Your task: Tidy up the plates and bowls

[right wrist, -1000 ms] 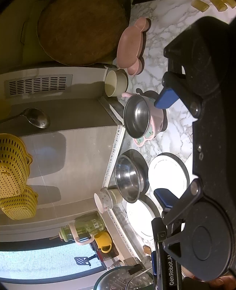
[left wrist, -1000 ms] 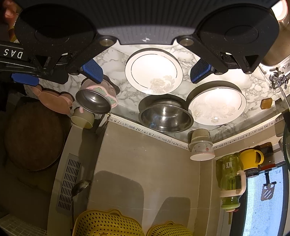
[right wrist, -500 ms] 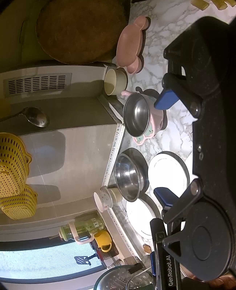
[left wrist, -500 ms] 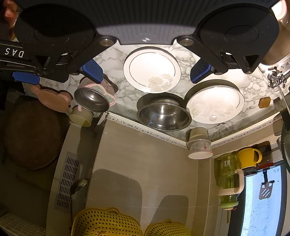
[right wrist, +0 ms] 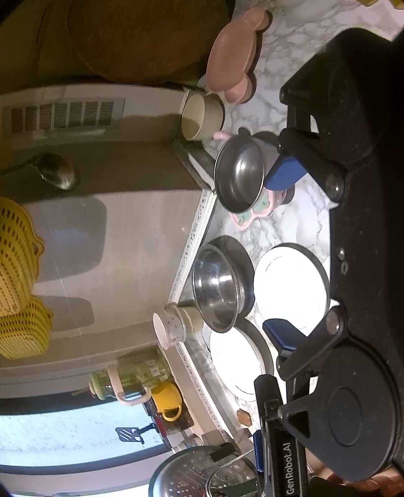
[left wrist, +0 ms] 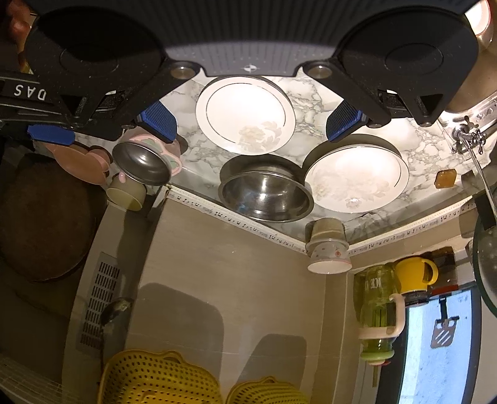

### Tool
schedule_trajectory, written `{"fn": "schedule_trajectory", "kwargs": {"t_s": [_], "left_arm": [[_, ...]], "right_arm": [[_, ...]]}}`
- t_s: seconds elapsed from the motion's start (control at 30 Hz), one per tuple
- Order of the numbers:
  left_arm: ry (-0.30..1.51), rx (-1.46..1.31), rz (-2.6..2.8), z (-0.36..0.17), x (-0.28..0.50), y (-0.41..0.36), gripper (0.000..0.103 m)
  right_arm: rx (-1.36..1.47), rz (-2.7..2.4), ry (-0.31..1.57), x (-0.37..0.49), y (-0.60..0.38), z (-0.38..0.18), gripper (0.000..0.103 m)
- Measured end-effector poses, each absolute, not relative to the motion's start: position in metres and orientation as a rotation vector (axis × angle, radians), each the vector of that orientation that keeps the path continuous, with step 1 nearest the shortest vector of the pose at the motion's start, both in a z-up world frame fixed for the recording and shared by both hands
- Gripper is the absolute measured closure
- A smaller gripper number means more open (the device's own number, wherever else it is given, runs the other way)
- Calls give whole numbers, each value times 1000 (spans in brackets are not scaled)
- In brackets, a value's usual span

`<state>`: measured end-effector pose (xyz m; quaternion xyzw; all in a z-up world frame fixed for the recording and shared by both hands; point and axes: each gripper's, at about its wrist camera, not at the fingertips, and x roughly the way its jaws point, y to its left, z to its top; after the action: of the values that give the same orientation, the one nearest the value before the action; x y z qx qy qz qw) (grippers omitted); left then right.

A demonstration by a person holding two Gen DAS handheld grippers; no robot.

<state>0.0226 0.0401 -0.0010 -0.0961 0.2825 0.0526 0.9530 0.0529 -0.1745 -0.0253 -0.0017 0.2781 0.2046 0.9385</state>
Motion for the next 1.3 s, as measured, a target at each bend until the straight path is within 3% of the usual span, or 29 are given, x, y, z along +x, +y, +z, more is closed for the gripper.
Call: {"fn": "schedule_trajectory", "kwargs": {"t_s": [0.43,0.87,1.0,1.13,1.3], "left_arm": [[601,-222,279,-7,60,124,1],[704,-230,401,-38,139,231,1],[753,-277,441,-55,164,262,12],[808,-365,463,-74,187,293,29],[856,-413,467,-96,210,316,32]], "right_arm": [[-107,526,623,111,-105,-35,18],[-97,600,794,184,2,-80,33],[-65,602,848,203,26,-91,36],[-40,594,920,217,41,-105,43],[21,576,983,230,50,-117,53]]}}
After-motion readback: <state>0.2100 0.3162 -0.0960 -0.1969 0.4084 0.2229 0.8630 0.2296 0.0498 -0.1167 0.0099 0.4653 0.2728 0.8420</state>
